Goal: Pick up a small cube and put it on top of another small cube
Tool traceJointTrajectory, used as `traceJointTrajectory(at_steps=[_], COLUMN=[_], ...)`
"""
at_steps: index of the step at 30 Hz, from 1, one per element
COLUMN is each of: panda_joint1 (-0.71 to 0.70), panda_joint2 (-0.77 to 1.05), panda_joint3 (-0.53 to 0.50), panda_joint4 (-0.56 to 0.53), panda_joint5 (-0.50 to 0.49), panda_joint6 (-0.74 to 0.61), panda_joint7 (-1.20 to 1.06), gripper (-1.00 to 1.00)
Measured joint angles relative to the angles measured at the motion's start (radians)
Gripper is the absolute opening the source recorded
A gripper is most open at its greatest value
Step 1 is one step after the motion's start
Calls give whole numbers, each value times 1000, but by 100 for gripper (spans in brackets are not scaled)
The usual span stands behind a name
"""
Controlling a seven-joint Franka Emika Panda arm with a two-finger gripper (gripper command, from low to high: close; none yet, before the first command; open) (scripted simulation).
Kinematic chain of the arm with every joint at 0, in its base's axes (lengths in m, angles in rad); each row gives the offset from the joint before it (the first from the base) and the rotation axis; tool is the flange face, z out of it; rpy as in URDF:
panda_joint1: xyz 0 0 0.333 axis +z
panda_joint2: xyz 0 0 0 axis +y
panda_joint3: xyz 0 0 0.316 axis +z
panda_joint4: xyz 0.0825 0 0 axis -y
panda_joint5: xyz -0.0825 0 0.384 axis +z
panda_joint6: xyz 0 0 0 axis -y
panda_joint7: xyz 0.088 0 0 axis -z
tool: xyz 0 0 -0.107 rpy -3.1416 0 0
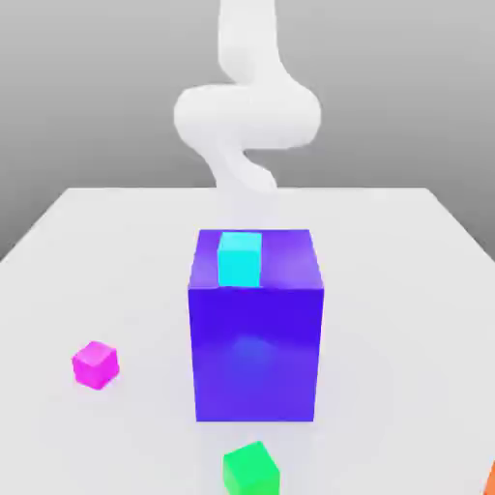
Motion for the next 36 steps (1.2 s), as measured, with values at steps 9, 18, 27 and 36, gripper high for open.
traceJointTrajectory(at_steps=[9, 18, 27, 36], panda_joint1=[104, 210, 309, 370], panda_joint2=[142, 306, 484, 664], panda_joint3=[-240, -452, -634, -760], panda_joint4=[-81, -160, -237, -313], panda_joint5=[56, 118, 198, 306], panda_joint6=[87, 170, 251, 326], panda_joint7=[-328, -655, -994, -1351], gripper=[0, 0, 0, 0])
